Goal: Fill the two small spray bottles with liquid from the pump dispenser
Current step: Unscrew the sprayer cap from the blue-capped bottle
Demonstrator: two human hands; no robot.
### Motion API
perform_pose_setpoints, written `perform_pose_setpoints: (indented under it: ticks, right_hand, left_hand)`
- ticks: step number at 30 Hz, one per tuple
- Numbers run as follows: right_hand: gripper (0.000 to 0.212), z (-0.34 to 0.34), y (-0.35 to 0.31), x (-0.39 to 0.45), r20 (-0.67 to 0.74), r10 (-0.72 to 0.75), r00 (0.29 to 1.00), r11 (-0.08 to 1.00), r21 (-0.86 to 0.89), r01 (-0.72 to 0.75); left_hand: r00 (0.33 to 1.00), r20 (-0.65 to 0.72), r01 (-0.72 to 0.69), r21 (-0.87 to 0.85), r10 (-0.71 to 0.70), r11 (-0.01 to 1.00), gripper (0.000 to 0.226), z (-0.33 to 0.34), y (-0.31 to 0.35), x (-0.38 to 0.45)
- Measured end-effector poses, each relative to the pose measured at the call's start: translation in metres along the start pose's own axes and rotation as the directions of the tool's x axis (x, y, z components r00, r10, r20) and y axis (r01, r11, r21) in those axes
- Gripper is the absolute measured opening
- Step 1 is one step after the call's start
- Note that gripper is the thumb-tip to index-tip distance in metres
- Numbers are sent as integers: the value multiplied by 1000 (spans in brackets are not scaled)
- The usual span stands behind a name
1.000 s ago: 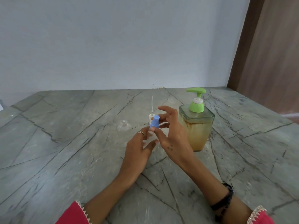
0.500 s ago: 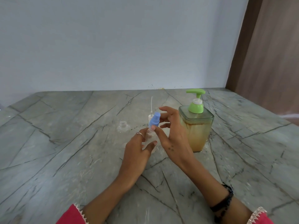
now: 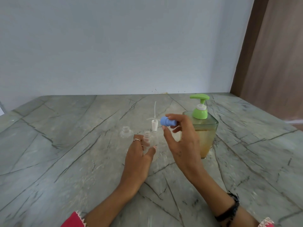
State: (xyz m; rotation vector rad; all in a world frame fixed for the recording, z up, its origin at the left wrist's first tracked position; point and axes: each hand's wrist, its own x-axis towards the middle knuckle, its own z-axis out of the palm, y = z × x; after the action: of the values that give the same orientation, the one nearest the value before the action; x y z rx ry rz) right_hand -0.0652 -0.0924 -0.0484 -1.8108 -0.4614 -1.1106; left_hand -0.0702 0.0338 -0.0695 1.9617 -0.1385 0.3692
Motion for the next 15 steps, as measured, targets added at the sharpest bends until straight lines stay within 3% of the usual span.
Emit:
perform_pose_setpoints:
  ticks: [6, 10, 15]
  right_hand:
    - [10, 10, 13, -6, 249, 127, 960, 980, -183, -82]
    - [13, 12, 17, -4, 384, 163, 909, 954, -296, -46]
    - [15, 17, 17, 4, 497, 311, 810, 889, -453, -63]
  left_hand:
    - [1000, -27, 2, 18, -1, 1000, 17, -2, 3, -1]
    - [1000, -22, 5, 29, -4, 1000, 16, -2, 3, -2]
    - [999, -27, -22, 65, 24, 998, 15, -2, 2, -3]
